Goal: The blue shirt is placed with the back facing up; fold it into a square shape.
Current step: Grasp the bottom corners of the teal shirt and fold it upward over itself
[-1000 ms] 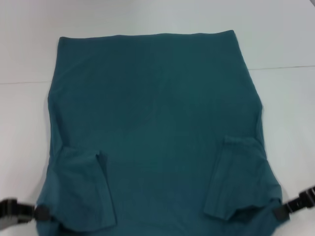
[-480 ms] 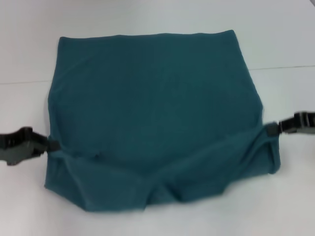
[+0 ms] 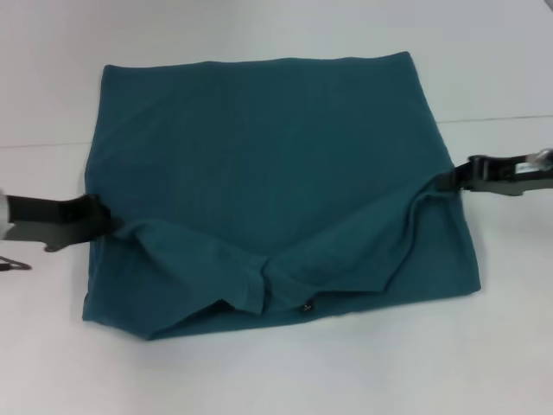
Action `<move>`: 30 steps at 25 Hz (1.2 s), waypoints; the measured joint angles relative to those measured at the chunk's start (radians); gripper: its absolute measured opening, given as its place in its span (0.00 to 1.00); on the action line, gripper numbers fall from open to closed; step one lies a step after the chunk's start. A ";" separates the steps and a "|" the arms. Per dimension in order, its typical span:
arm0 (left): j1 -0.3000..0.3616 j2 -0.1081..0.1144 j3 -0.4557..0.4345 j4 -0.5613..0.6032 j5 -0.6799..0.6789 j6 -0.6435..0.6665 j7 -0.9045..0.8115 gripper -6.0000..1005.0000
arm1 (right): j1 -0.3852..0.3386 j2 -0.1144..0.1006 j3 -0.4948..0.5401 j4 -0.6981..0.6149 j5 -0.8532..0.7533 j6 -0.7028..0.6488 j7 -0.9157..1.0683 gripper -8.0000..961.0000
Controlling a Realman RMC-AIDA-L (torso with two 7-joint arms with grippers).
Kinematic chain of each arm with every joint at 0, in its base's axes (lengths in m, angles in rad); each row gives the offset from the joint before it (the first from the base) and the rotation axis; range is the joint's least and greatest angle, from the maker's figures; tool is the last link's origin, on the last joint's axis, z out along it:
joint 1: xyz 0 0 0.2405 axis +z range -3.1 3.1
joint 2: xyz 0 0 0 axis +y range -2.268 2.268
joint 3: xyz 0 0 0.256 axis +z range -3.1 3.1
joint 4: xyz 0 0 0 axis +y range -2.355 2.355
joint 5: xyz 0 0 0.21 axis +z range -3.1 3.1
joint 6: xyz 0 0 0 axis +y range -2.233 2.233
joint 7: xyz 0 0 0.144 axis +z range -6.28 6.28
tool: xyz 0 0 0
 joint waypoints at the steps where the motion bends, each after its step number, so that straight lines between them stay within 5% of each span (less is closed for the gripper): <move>1: -0.003 -0.008 0.016 -0.004 0.000 -0.028 -0.001 0.01 | 0.001 0.008 -0.031 0.008 0.000 0.039 0.006 0.05; 7: -0.014 -0.020 0.050 0.006 0.001 -0.098 -0.015 0.01 | 0.011 0.027 -0.139 0.025 0.000 0.183 0.046 0.05; 16: -0.052 -0.003 0.054 0.039 0.001 -0.140 -0.078 0.01 | 0.054 0.009 -0.116 -0.011 0.010 0.241 0.048 0.05; 21: -0.095 -0.003 0.069 0.008 0.017 -0.228 -0.078 0.01 | 0.072 0.018 -0.127 0.006 -0.004 0.334 0.066 0.05; 30: -0.138 -0.026 0.101 -0.070 0.077 -0.347 -0.070 0.01 | 0.083 0.033 -0.199 0.099 -0.014 0.519 0.071 0.05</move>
